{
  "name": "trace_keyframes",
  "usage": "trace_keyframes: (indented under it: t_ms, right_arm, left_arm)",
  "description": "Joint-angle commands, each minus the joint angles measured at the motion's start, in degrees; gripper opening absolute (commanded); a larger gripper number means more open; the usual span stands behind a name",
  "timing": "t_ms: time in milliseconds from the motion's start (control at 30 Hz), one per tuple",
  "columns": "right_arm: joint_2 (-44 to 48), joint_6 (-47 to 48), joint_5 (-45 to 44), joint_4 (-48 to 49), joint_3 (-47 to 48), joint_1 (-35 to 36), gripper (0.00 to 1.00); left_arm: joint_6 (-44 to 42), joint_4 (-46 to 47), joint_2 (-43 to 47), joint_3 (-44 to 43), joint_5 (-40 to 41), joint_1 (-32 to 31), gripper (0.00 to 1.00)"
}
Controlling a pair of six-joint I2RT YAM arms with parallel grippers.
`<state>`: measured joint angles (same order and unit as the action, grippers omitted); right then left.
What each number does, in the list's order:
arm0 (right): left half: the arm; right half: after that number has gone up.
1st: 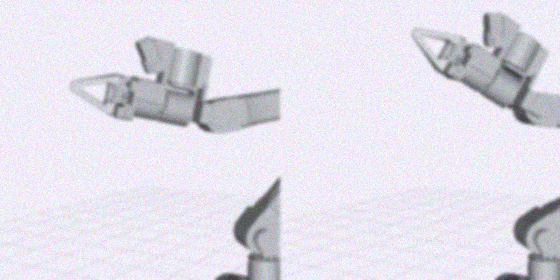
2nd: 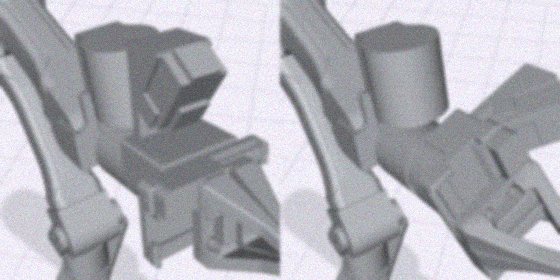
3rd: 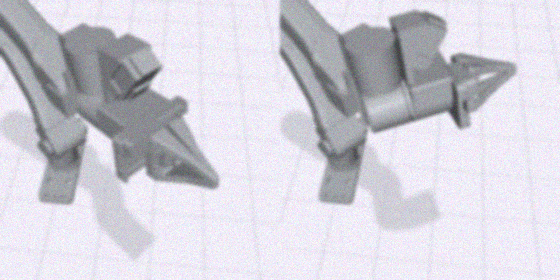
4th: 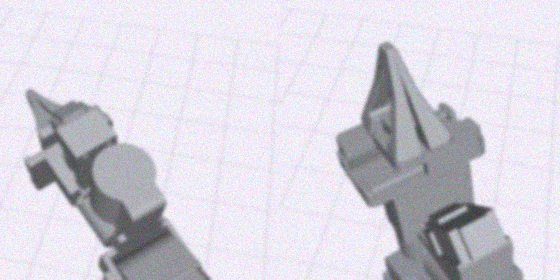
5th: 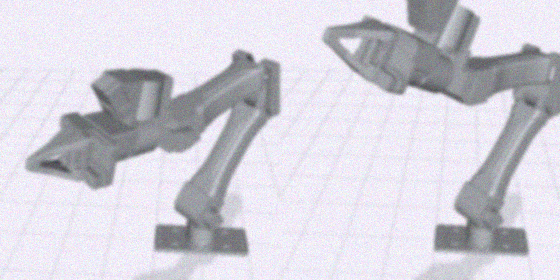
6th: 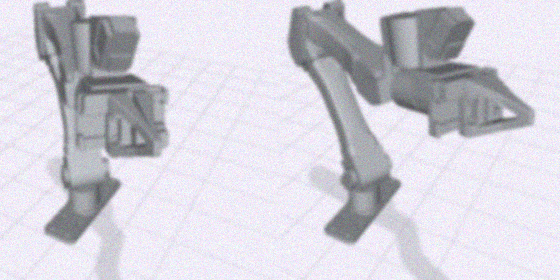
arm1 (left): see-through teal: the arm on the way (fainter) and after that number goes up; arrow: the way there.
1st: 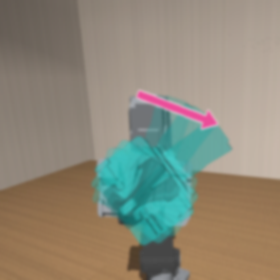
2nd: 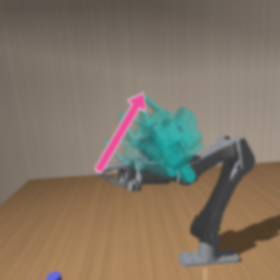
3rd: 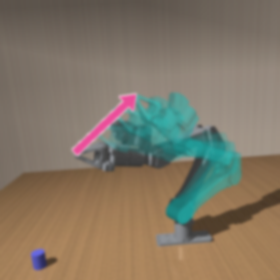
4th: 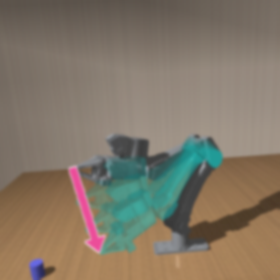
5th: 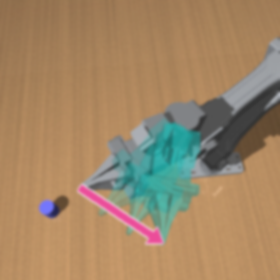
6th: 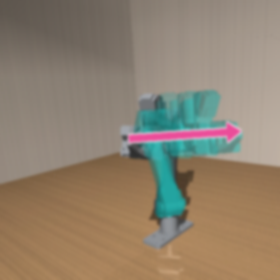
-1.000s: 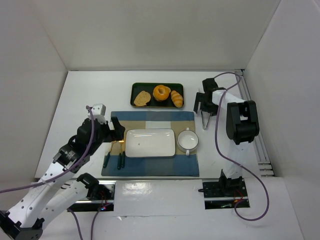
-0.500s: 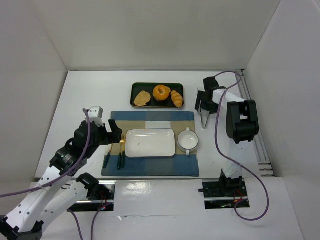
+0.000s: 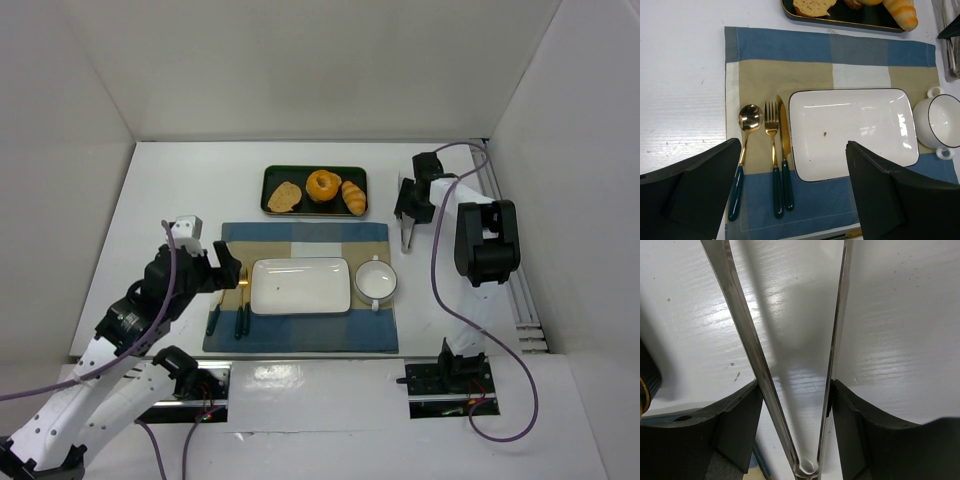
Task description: Place the bread
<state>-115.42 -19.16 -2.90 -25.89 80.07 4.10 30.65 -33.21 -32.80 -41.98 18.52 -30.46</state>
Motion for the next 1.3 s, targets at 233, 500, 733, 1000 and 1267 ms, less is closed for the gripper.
trace_keyframes:
  t_ms: [233, 500, 733, 1000, 1267]
  right_arm:
    - [6.9, -1.6, -0.4, -0.3, 3.7, -0.1, 0.61]
    - [12.3, 0.8, 4.7, -2.5, 9.0, -0.1, 0.6]
    - [16.3, 2.5, 16.1, -2.0, 12.7, -0.1, 0.6]
    - [15.3, 5.3, 26.2, -2.6, 14.0, 0.6, 0.6]
    - [13.5, 7.5, 29.1, 0.6, 10.4, 4.1, 0.6]
  left_arm:
    - [1.2, 0.0, 1.1, 0.4, 0.8, 0.3, 1.0]
    - [1.8, 1.0, 1.1, 0.9, 0.3, 0.3, 1.0]
    - [2.9, 3.5, 1.1, 2.0, -0.8, 0.3, 1.0]
    - [3.4, 6.1, 0.5, 2.5, -1.3, 0.3, 1.0]
    - [2.4, 7.2, 0.0, 2.5, -1.3, 0.3, 1.0]
